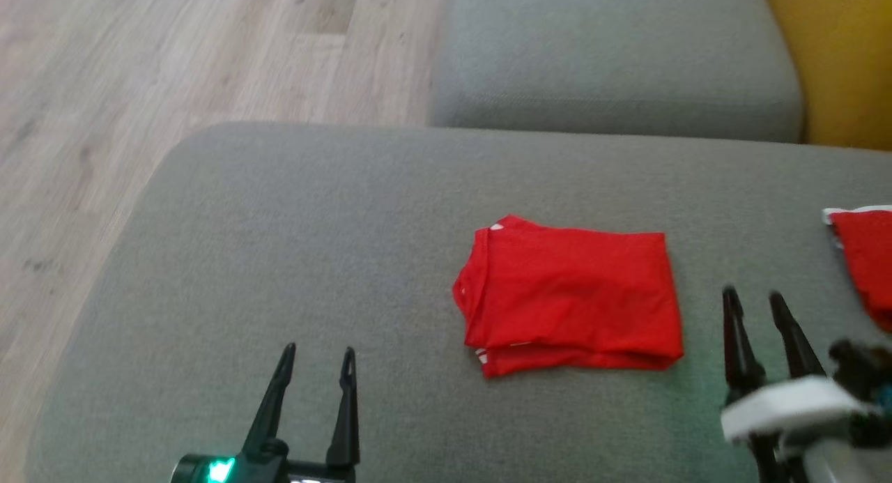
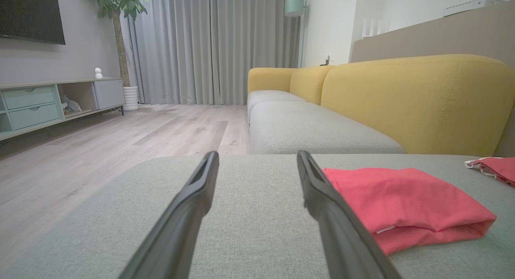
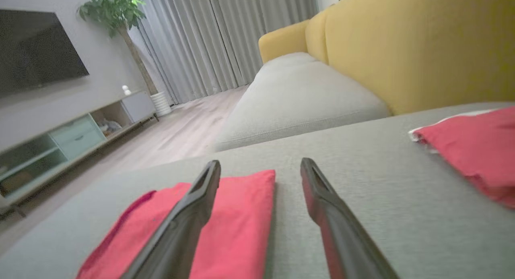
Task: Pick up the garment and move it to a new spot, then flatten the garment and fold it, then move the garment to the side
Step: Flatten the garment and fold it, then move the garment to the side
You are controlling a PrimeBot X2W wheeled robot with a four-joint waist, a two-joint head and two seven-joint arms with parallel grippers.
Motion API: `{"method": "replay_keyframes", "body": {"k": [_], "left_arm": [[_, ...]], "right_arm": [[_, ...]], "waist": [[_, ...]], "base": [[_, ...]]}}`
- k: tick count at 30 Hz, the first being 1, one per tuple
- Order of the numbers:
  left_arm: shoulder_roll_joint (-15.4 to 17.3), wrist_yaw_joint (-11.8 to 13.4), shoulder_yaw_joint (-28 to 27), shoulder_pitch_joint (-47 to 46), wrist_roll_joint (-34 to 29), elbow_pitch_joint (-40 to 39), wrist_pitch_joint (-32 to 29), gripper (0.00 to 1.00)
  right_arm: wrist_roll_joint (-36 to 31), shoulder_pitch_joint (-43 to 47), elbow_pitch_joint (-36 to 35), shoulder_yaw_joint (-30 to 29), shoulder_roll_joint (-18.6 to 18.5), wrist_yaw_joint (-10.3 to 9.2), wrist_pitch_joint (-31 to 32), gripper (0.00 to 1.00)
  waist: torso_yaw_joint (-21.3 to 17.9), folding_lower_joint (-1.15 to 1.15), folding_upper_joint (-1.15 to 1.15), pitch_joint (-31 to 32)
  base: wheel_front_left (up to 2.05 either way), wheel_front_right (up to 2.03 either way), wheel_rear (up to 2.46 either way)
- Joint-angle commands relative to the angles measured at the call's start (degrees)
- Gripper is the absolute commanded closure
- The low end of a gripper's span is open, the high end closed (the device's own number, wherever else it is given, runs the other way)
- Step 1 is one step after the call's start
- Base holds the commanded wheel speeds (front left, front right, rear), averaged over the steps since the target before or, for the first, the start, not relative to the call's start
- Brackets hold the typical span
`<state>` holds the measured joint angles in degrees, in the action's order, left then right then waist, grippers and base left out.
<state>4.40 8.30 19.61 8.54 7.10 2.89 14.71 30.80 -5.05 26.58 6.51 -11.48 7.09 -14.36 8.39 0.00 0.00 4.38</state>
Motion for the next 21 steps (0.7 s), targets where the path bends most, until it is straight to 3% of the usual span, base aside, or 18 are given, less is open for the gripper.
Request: {"method": "replay_keyframes", "body": {"k": [1, 4, 13, 21], "left_arm": [[-0.79, 0.32, -2.6, -1.36, 0.22, -1.4, 0.29, 0.0], [-0.86, 0.31, -3.62, -0.74, 0.28, -0.87, 0.29, 0.0], [-0.59, -0.12, -6.58, 2.96, -1.27, 0.62, 0.29, 0.0], [-0.51, -1.05, -7.83, 4.75, -2.09, 2.92, 0.29, 0.0]], "right_arm": [[-4.41, 0.62, -4.46, -0.43, -0.17, 0.4, -0.63, 0.0], [-11.35, 5.81, -8.94, -2.5, 1.26, 0.4, -0.63, 0.0], [-21.66, 15.55, -17.42, -3.97, 4.67, 0.4, -0.63, 0.0], [-24.35, 18.91, -18.25, -3.4, 5.76, 0.4, -0.63, 0.0]], "waist": [[-1.27, 0.0, 0.0, 1.42], [-2.12, 0.0, 0.0, 2.75], [-4.1, 0.0, 0.0, 6.39], [-4.48, 0.0, 0.0, 7.88]], "base": [[0.0, 0.0, 0.0], [0.0, 0.0, 0.0], [0.0, 0.0, 0.0], [0.0, 0.0, 0.0]]}}
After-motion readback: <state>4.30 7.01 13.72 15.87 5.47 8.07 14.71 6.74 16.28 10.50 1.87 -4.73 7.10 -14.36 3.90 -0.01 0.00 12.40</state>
